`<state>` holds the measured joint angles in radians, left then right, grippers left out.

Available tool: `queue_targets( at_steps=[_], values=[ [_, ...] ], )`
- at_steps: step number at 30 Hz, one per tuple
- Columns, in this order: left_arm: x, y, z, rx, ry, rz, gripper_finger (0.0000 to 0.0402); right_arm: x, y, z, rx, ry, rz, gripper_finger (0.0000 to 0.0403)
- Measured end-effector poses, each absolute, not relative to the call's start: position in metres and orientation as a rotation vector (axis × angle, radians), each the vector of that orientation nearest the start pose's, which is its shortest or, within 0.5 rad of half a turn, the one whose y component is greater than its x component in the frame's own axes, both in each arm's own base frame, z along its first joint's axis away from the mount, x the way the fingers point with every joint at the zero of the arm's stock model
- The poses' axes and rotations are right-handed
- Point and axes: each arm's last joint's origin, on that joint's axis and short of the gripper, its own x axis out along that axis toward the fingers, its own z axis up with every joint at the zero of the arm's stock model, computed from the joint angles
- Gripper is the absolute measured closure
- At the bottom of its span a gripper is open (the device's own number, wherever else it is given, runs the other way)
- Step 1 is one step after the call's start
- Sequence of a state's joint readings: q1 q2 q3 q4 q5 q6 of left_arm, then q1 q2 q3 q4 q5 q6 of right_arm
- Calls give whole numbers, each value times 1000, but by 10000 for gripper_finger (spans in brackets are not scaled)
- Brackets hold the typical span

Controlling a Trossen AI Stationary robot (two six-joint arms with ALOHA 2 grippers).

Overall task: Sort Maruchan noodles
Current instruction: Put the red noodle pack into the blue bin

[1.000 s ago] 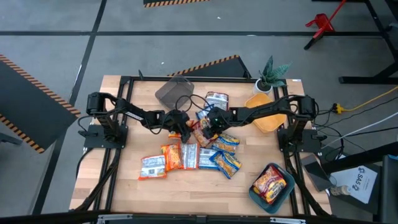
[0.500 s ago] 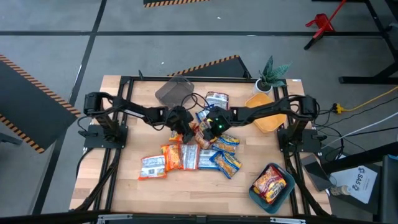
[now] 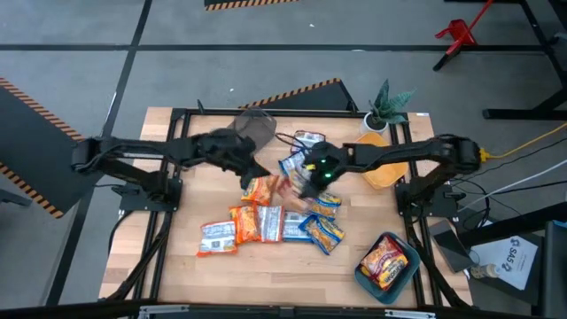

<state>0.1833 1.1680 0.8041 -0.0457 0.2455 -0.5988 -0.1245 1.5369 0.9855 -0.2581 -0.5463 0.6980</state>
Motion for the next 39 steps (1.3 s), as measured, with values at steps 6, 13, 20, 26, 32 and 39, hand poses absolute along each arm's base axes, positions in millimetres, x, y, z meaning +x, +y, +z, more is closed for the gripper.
queue_targets(
  at_steps=[6,13,20,26,32,39],
  values=[
    [229,37,299,-650,317,125,400,265,6,266,792,980,441,312],
    [225,38,302,-640,292,167,400,197,44,286,699,1240,545,303],
    [227,39,300,-634,292,207,400,154,70,284,603,1557,608,306],
    [228,40,299,-629,287,241,400,143,93,279,395,1612,721,305],
    [228,40,299,-648,285,244,400,147,119,268,227,1618,861,304],
    [228,38,299,-643,282,256,400,152,139,250,94,1653,966,304]
  ],
)
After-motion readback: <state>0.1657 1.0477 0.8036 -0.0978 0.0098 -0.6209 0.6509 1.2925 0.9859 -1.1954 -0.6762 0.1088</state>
